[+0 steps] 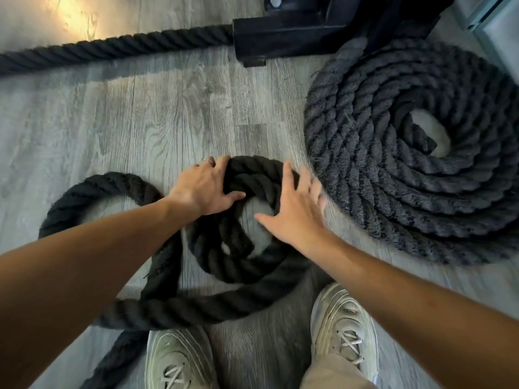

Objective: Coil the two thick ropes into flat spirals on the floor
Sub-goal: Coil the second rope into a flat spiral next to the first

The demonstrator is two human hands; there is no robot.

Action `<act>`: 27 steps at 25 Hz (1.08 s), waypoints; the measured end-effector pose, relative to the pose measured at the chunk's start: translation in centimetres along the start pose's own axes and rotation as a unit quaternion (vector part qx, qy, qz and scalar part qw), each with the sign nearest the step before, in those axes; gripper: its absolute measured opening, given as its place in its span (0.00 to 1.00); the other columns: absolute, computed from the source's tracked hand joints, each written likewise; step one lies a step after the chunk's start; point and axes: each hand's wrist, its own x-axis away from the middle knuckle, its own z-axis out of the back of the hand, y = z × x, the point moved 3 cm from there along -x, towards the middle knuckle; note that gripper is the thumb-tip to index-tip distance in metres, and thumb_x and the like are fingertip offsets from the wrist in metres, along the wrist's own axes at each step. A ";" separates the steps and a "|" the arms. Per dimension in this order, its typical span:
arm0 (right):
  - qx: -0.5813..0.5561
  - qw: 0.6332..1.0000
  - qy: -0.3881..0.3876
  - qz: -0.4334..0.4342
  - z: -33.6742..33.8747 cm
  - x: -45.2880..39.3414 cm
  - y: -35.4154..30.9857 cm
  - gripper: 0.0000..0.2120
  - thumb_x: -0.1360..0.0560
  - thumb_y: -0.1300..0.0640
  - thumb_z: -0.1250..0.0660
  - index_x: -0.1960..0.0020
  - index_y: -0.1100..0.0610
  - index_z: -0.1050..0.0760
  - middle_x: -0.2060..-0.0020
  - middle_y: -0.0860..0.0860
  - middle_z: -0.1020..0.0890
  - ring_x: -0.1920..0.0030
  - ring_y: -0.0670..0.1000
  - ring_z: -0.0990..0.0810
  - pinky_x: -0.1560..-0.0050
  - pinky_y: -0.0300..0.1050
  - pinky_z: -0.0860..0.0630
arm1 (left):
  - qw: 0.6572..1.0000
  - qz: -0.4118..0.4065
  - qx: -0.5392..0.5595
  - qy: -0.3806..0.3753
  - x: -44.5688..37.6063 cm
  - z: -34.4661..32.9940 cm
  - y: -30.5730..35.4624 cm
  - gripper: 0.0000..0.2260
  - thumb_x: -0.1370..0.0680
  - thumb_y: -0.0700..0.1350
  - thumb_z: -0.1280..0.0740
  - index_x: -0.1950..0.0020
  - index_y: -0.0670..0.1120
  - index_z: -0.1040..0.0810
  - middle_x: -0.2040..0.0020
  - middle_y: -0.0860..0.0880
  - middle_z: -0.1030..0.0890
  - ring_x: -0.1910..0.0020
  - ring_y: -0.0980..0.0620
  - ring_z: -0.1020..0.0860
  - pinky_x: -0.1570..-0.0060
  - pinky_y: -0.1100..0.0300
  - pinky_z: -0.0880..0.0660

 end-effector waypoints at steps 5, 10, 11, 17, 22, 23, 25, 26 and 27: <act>0.004 0.991 0.009 -0.132 0.5 0.7 1.8 0.57 0.31 0.36 0.28 0.19 0.54 0.60 0.25 0.59 0.45 0.29 0.64 0.39 0.35 0.61 0.35 | 0.958 0.225 0.146 -0.096 1.6 -1.6 -2.2 0.43 0.25 0.69 0.40 0.20 0.51 0.58 0.36 0.31 0.26 0.43 0.33 0.22 0.42 0.47 0.25; -0.065 0.998 0.009 -0.019 0.1 -2.5 2.6 0.54 0.33 0.39 0.25 0.20 0.53 0.53 0.29 0.56 0.37 0.32 0.60 0.32 0.37 0.53 0.27 | 0.969 0.227 0.061 -0.082 2.7 -0.1 -2.8 0.44 0.30 0.70 0.31 0.27 0.42 0.42 0.31 0.36 0.30 0.34 0.36 0.27 0.41 0.45 0.26; -0.077 0.997 0.013 -0.001 -0.1 -2.4 3.1 0.53 0.33 0.36 0.28 0.20 0.53 0.52 0.30 0.55 0.36 0.32 0.58 0.32 0.36 0.54 0.28 | 0.976 0.195 0.055 -0.078 2.4 -0.1 -2.6 0.46 0.29 0.70 0.33 0.23 0.46 0.48 0.28 0.34 0.35 0.33 0.34 0.28 0.38 0.44 0.28; 0.040 0.996 0.085 -0.010 -0.3 -0.7 3.4 0.50 0.27 0.25 0.48 0.19 0.58 0.54 0.29 0.58 0.38 0.32 0.59 0.35 0.36 0.57 0.27 | 0.991 0.101 -0.076 -0.045 2.0 -1.6 -1.1 0.36 0.19 0.67 0.55 0.21 0.54 0.70 0.22 0.35 0.44 0.38 0.34 0.28 0.42 0.48 0.29; -0.199 0.951 -0.007 -0.239 -3.7 6.9 1.0 0.58 0.33 0.24 0.37 0.19 0.53 0.62 0.30 0.58 0.42 0.30 0.61 0.42 0.32 0.60 0.37 | 0.975 0.201 -0.038 -0.088 0.7 -1.0 -2.3 0.36 0.19 0.66 0.54 0.21 0.50 0.70 0.22 0.34 0.47 0.31 0.38 0.30 0.36 0.48 0.31; -0.216 0.947 -0.011 -0.237 -3.7 6.2 0.0 0.59 0.34 0.24 0.36 0.19 0.53 0.62 0.29 0.58 0.42 0.29 0.61 0.43 0.32 0.60 0.37 | 0.967 0.237 0.018 -0.091 0.7 -1.0 -2.7 0.39 0.20 0.67 0.52 0.20 0.50 0.68 0.22 0.34 0.48 0.31 0.38 0.30 0.35 0.48 0.30; -0.226 0.942 -0.005 -0.248 -2.9 2.5 -0.9 0.62 0.35 0.24 0.34 0.19 0.54 0.64 0.27 0.58 0.44 0.27 0.61 0.44 0.30 0.60 0.38 | 0.935 0.303 0.147 -0.113 1.6 -1.1 -3.2 0.44 0.23 0.71 0.45 0.19 0.49 0.63 0.23 0.34 0.45 0.42 0.39 0.21 0.40 0.48 0.23; -0.208 0.947 -0.001 -0.246 -2.2 0.3 -0.8 0.61 0.35 0.25 0.34 0.19 0.54 0.64 0.26 0.58 0.44 0.27 0.62 0.44 0.30 0.60 0.39 | 0.922 0.321 0.181 -0.121 2.5 -1.0 -3.2 0.45 0.25 0.71 0.43 0.20 0.47 0.56 0.26 0.33 0.39 0.53 0.40 0.18 0.48 0.49 0.19; -0.184 0.956 -0.001 -0.230 -1.6 -1.6 -0.4 0.59 0.33 0.27 0.34 0.19 0.53 0.63 0.25 0.58 0.44 0.27 0.62 0.43 0.29 0.60 0.40 | 0.919 0.327 0.182 -0.123 3.3 -0.9 -3.2 0.42 0.25 0.72 0.42 0.23 0.44 0.49 0.32 0.34 0.30 0.60 0.41 0.17 0.53 0.49 0.18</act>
